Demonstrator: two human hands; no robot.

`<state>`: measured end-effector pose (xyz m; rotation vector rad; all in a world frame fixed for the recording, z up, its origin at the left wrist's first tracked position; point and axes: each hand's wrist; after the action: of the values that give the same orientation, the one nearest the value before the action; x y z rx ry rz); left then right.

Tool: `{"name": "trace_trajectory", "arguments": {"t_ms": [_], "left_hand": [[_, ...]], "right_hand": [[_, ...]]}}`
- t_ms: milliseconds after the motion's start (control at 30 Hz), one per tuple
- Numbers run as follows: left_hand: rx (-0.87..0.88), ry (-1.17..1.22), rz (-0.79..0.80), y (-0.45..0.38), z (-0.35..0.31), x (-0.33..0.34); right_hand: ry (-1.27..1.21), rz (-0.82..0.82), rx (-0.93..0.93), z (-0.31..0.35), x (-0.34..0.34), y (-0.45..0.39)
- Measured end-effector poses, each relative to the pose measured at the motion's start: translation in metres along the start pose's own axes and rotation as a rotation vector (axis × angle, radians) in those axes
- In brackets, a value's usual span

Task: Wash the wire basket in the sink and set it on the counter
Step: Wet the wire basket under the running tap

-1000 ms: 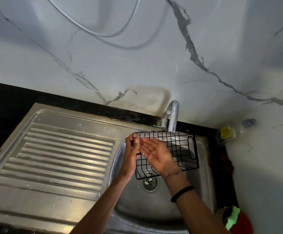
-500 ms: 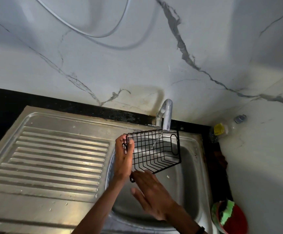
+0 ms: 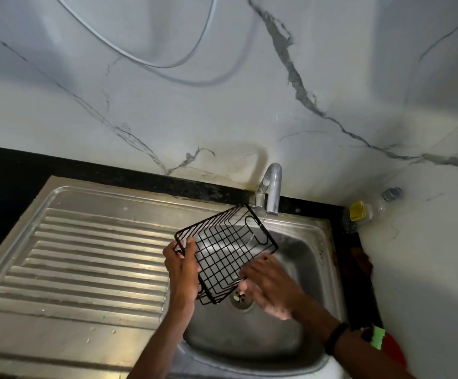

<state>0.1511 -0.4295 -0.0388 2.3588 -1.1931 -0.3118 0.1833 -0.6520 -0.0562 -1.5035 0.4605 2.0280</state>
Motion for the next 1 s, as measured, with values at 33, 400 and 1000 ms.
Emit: {"name": "trace_trajectory", "arguments": {"t_ms": [33, 400, 1000], "left_hand": [[-0.05, 0.0, 0.002, -0.001, 0.0, -0.004], [-0.16, -0.074, 0.081, 0.006, 0.013, 0.002], [-0.187, -0.148, 0.175, 0.026, 0.004, 0.011]], "right_hand": [[0.04, 0.013, 0.058, -0.015, -0.001, 0.004], [-0.705, -0.046, 0.851, -0.06, -0.005, -0.066], [-1.265, -0.224, 1.311, -0.054, -0.013, -0.093]]}}
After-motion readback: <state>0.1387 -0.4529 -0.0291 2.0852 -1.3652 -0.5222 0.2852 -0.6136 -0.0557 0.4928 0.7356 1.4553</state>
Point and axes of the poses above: each hand's wrist, its own y-axis away from the middle knuckle, its own x-axis out of the palm, z = x × y, and after that the axes turned 3 degrees about -x, right-handed
